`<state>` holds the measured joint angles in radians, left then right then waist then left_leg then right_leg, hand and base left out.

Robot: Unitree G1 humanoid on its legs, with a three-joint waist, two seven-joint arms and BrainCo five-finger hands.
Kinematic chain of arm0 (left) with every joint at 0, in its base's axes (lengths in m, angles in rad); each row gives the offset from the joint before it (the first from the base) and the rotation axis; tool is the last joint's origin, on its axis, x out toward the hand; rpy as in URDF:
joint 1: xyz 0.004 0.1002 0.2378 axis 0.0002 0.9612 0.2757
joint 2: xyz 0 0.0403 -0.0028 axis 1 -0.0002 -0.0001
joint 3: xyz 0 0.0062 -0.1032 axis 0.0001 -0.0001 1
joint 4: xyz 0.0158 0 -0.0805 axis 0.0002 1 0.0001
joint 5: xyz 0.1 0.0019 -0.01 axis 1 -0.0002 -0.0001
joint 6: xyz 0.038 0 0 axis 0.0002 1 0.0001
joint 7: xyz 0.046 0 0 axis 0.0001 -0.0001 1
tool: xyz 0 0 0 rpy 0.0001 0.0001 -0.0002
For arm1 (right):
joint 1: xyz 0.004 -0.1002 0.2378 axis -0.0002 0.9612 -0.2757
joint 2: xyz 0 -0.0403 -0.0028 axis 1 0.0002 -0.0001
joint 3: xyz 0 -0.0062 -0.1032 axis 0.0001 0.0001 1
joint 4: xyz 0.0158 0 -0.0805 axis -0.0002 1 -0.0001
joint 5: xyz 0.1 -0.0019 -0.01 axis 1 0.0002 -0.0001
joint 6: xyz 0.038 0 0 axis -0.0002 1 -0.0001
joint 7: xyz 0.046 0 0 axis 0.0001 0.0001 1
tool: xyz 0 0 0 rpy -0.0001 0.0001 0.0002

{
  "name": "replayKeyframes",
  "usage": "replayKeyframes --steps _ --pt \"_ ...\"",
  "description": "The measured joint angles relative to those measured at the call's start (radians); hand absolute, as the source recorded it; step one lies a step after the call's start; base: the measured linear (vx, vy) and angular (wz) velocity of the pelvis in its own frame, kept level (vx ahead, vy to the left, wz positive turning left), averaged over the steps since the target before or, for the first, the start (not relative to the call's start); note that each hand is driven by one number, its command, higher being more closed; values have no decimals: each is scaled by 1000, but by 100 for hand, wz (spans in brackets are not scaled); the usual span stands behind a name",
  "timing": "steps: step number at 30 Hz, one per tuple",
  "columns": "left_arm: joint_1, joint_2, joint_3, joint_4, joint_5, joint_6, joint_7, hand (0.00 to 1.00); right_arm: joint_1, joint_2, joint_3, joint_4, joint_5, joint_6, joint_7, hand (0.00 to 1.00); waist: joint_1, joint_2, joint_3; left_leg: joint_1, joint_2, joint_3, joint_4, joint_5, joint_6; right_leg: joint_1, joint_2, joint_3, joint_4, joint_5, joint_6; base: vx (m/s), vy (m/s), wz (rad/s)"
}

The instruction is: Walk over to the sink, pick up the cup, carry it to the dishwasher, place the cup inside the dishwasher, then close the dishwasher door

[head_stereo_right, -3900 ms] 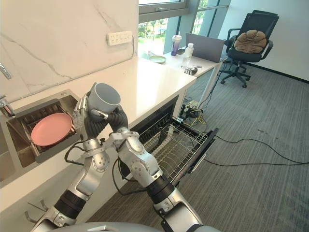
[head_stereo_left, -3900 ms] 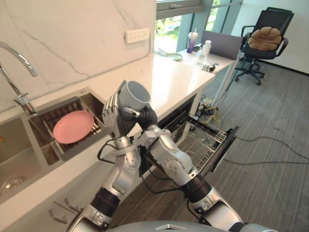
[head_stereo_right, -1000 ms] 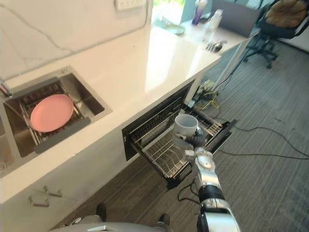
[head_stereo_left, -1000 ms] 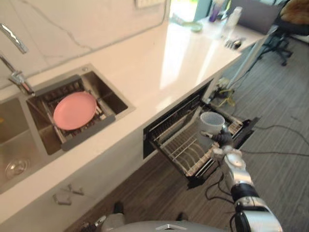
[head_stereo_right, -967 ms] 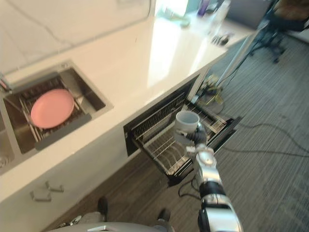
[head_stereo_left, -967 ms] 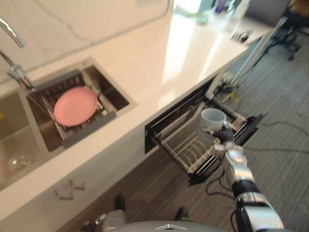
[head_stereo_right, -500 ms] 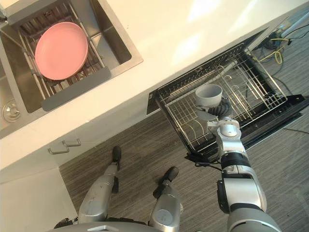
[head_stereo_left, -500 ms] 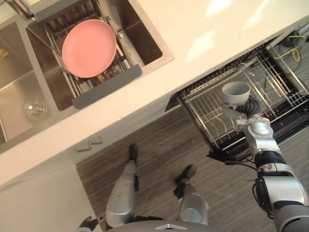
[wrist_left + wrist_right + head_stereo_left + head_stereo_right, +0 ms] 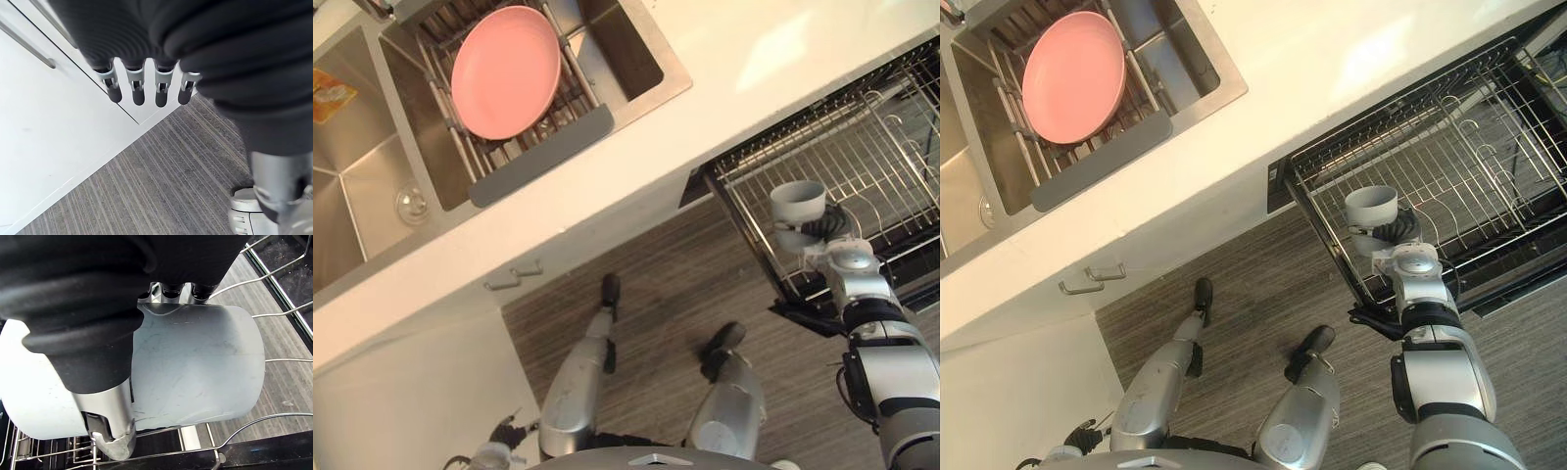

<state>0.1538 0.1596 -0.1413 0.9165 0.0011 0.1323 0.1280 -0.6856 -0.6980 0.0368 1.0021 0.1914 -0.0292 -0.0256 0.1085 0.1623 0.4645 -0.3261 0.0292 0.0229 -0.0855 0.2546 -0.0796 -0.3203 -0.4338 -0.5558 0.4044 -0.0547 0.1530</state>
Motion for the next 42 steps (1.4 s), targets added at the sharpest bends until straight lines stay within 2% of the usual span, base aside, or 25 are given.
replayKeyframes --steps 2,6,12,13,19,24,29,32,36,42 --pt "0 2 -19 1 0 -4 -1 0 -14 0 2 2 1 29 -1 100 2 2 1 0 0 -12 0 2 -4 0 -2 1 20 -17 -4 -45 -37 14" --pt "1 2 -19 8 2 -15 -5 0 -53 0 38 36 2 38 0 100 6 6 0 -1 -2 -26 0 4 -10 -8 -13 2 56 -44 -6 -70 -48 10" --pt "1 1 -19 8 3 -20 -5 0 -66 -1 38 36 10 57 1 100 12 11 1 -4 -2 -31 0 9 -12 -11 -15 0 68 -52 -9 -40 -29 2" --pt "1 1 -18 8 2 -22 -4 0 -66 -1 38 36 13 58 1 0 12 11 1 -4 -2 -32 0 11 -10 -10 -15 -1 70 -51 -8 -27 -36 7" --pt "-28 1 -15 6 -49 -45 22 0 -70 33 39 35 83 70 42 0 14 11 1 14 -2 -50 0 9 -13 14 -21 -5 95 -67 -3 -49 -45 9" --pt "-32 -3 25 9 -58 -11 -2 0 -79 63 39 31 97 84 53 0 14 10 1 56 0 -35 0 1 -3 64 -22 -13 88 -71 2 -49 -43 1" --pt "-24 -5 53 10 -57 -7 -6 0 -56 92 39 -37 99 81 64 0 5 4 -5 102 7 8 0 -8 -2 124 -15 -17 48 -70 5 -14 -33 -4" --pt "-22 -5 62 33 -57 -6 -5 0 -4 119 37 -58 125 61 55 0 2 -8 -34 125 16 38 3 -11 -6 168 -2 -31 14 -56 20 39 -56 0" --pt "3 -4 64 46 -58 6 -4 0 115 209 24 -169 115 30 19 0 3 -54 -117 195 28 103 6 -29 3 268 37 -30 -93 -20 36 76 -63 -15" --pt "48 -7 105 46 -59 50 -5 0 224 300 -12 -246 117 25 -21 0 6 -90 -207 288 59 168 6 -68 0 373 111 12 -250 33 28 24 -67 -39"
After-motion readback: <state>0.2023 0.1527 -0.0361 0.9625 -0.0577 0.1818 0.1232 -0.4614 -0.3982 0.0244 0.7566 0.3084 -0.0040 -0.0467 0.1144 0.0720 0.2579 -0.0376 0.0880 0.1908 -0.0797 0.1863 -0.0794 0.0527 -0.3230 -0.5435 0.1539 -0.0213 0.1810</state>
